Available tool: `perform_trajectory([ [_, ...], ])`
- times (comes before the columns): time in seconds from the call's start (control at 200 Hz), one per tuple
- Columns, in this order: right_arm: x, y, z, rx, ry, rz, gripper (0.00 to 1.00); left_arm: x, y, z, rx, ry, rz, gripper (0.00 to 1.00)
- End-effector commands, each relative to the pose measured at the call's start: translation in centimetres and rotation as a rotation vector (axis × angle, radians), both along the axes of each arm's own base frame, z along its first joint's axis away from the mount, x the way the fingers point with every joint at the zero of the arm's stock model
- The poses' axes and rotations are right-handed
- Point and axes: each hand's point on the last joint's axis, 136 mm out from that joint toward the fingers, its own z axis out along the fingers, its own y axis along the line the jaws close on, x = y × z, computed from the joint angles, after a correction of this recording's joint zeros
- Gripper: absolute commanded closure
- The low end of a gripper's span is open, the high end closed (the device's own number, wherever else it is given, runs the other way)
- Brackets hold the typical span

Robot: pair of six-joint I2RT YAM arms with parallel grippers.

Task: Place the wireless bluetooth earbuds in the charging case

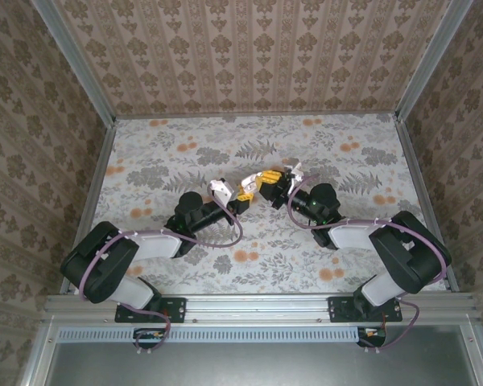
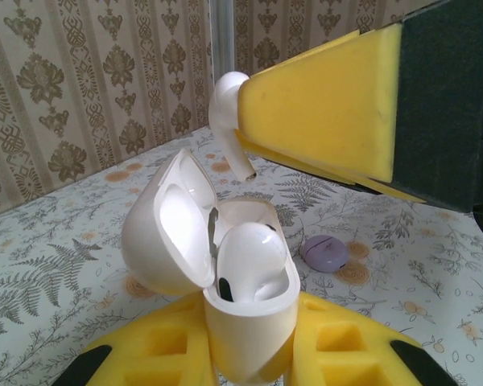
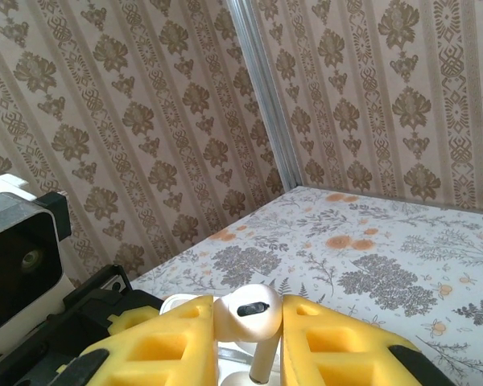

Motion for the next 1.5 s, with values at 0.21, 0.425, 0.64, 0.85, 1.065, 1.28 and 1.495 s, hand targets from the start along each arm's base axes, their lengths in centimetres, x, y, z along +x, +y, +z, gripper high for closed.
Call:
perform_trajectory([
  [0.21,0.2,0.2,0.5,0.024,-0.021,-0.008,0.79,0.3,-0.4,3.2,-0.086,-0.054,0.003,0.8],
  [0.425,0.3,0.3,-0.2,0.012,-0.012,-0.01,0.79,0.2,-0.3,3.5,-0.095,-0.06,0.006,0.8],
  [0.64,0.1,0.4,-0.9,-0.024,-0.003,-0.008,0.79,0.4,-0.1,3.9,-0.101,-0.068,0.02,0.8],
  [0.85,-0.4,0.8,-1.1,-0.048,0.0,0.012,0.74,0.3,-0.2,4.0,-0.102,-0.071,0.016,0.8],
  [1.065,-0.5,1.1,-0.8,-0.061,-0.004,0.021,0.68,0.3,-0.2,4.0,-0.103,-0.071,0.013,0.8],
  [1.28,-0.7,1.5,-0.8,-0.078,-0.002,0.033,0.64,0.2,-0.2,4.1,-0.103,-0.072,0.011,0.8],
  [1.495,-0.9,1.2,0.5,-0.057,-0.028,0.017,0.56,0.2,-0.2,3.8,-0.096,-0.067,0.008,0.8],
])
